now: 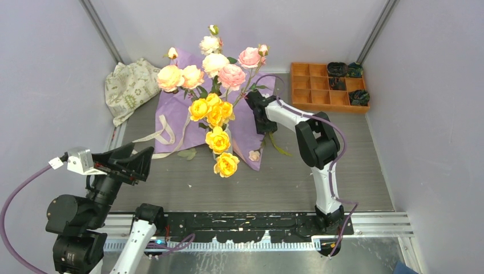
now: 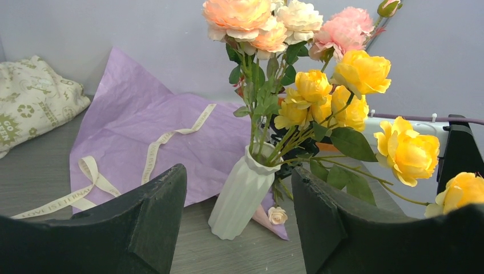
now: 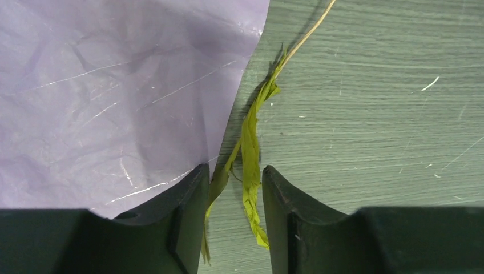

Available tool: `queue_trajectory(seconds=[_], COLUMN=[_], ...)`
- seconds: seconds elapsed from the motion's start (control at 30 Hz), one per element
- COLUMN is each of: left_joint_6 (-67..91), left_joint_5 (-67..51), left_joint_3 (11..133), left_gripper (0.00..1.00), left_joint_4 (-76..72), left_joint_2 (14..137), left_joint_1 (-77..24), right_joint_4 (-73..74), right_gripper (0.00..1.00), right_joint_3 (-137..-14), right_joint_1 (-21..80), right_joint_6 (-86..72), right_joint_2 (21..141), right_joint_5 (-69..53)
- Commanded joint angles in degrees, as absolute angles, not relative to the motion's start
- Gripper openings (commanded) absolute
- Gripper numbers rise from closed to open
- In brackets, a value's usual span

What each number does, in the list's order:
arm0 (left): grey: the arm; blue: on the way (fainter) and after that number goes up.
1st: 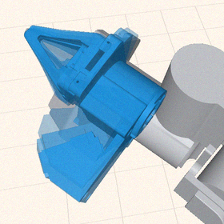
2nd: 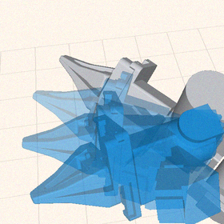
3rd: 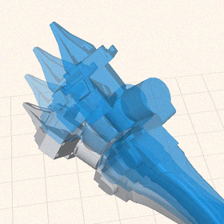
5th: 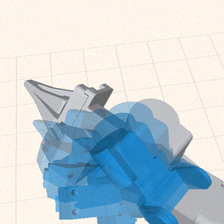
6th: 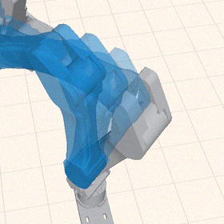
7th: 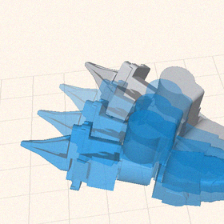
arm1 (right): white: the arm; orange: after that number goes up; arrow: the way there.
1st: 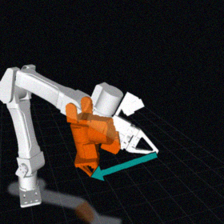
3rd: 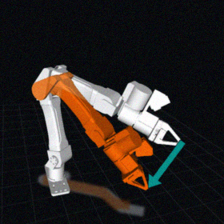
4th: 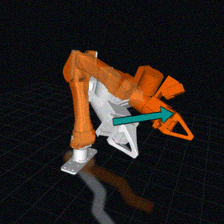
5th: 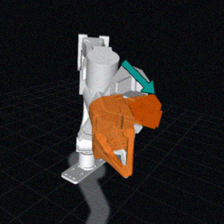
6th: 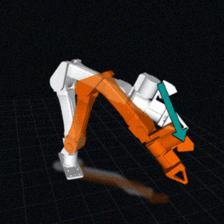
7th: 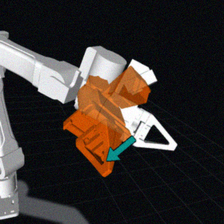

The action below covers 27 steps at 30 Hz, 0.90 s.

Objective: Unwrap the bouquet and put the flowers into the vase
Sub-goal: Pick up the fake flower from the wrapping paper.

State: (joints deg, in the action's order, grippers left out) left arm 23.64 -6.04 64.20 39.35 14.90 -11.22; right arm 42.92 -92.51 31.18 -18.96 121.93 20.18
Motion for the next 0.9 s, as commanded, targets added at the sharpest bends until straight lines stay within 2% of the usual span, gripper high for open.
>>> queue_trajectory(seconds=[0.0, 0.13, 0.33, 0.53, 0.87], left_joint_6=[23.5, 23.2, 23.0, 23.2, 24.5], left_joint_5=[-6.1, -6.2, -5.9, -5.9, -6.9], left_joint_3=[64.4, 64.8, 64.9, 64.8, 63.5], left_gripper=[0.68, 0.68, 0.68, 0.68, 0.68], left_joint_4=[37.4, 37.7, 37.9, 37.7, 36.2], left_joint_2=[15.3, 15.5, 15.2, 15.3, 15.1], left_joint_1=[-11.0, -10.9, -10.9, -11.0, -10.9], right_joint_4=[44.6, 43.6, 41.5, 37.2, 34.0], right_gripper=[0.42, 0.3, 0.02, 0.01, 0.01], right_joint_3=[-92.9, -90.7, -86.7, -78.1, -60.7], right_joint_1=[30.7, 30.1, 30.1, 30.1, 30.2], right_joint_6=[-21.8, -24.0, -25.8, -27.8, -34.2], right_joint_2=[122.8, 123.4, 122.6, 111.0, 87.0], right_joint_5=[20.0, 18.2, 17.4, 14.8, -4.5])
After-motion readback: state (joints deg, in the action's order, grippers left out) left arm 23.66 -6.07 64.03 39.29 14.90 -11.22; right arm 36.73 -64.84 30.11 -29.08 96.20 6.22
